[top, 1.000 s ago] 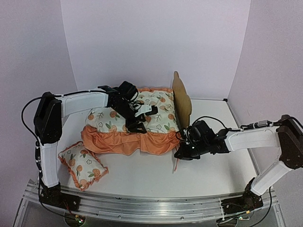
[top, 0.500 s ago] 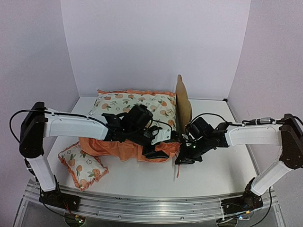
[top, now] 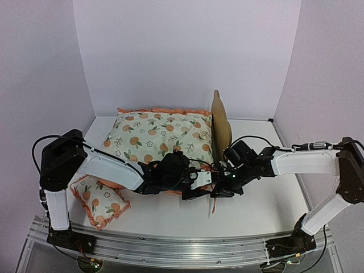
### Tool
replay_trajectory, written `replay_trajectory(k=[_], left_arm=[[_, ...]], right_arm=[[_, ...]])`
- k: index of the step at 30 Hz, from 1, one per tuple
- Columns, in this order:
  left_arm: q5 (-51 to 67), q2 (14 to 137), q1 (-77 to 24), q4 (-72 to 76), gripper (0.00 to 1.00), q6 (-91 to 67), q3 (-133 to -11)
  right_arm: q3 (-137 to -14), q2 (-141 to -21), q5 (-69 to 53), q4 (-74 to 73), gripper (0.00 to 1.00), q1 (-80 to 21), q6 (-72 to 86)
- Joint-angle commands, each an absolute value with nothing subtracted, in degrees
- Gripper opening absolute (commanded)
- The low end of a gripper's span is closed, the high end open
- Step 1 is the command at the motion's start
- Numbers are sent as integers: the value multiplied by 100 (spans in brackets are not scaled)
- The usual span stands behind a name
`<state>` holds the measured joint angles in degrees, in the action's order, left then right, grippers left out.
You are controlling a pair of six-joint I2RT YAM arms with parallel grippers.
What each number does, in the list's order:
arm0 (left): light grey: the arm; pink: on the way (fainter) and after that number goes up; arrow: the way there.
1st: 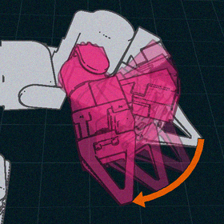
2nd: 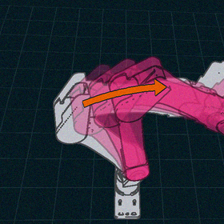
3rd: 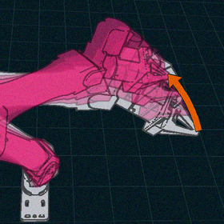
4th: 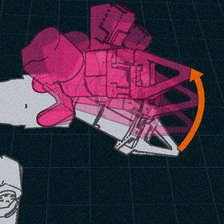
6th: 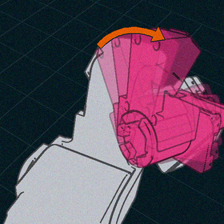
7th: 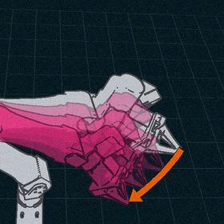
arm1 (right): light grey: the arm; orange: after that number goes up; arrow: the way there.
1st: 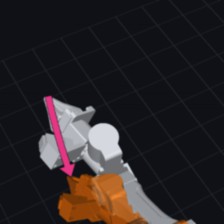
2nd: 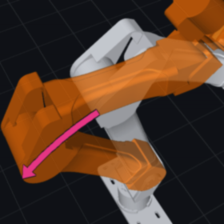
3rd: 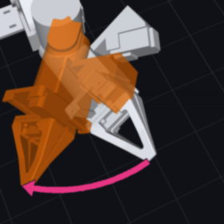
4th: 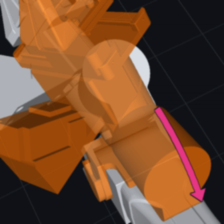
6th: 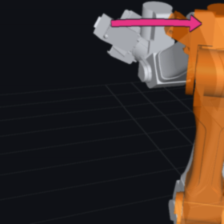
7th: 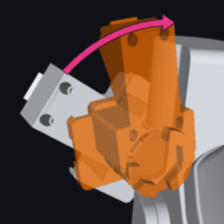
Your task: Set up the pet bed
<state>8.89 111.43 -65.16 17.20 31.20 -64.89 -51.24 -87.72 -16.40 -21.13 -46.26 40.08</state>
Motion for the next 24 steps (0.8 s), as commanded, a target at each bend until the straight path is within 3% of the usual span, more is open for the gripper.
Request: replay_trajectory(k=[1, 5, 15, 24], left_arm=[[630, 11413, -6475, 2036, 28, 2992, -6841], [323, 11453, -6463, 1668, 1, 3112, -6889], [249, 11041, -5834, 550, 0, 3468, -7717], [329, 10817, -5370, -9, 0, 3595, -8683]], right_arm=[[-5163, -8526, -1892, -2320, 0, -4645, 4120], [-5013, -8347, -1924, -2329, 0, -4576, 4119], [-4897, -8168, -2293, -2903, 0, -4441, 3702], [-5022, -8334, -1910, -4030, 0, -4438, 2841]])
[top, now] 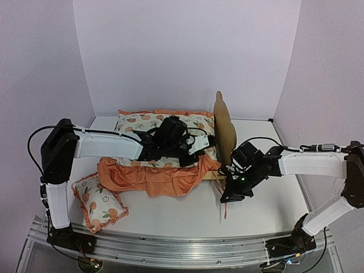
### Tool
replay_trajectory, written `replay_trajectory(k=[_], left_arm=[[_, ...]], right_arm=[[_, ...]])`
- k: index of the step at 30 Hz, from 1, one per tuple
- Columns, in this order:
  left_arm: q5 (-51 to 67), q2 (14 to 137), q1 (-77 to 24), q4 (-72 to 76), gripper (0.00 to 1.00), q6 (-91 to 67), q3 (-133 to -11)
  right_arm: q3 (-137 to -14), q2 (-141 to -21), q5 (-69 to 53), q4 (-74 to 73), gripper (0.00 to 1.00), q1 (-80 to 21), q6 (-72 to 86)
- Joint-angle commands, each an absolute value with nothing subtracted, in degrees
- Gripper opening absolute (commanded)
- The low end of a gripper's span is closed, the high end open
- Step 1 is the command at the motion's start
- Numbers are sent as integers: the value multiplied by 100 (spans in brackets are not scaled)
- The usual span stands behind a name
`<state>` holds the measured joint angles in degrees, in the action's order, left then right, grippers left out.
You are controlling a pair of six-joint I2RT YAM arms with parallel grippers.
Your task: Set up the pet bed
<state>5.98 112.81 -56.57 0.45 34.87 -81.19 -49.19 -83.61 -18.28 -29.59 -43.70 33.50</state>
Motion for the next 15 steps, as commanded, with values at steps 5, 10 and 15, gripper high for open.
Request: replay_trajectory(k=[5, 10, 15], left_arm=[[346, 10779, -5343, -180, 0, 3698, -8803], [171, 10927, -5117, 102, 0, 3936, -8648], [460, 11075, -5066, 13, 11, 4421, -8427]], right_arm=[[-5030, -8409, -1933, -4150, 0, -4438, 2588], [-5392, -8139, -2094, -4370, 0, -4487, 2339], [-5570, -8006, -2256, -4419, 0, -4491, 2465]])
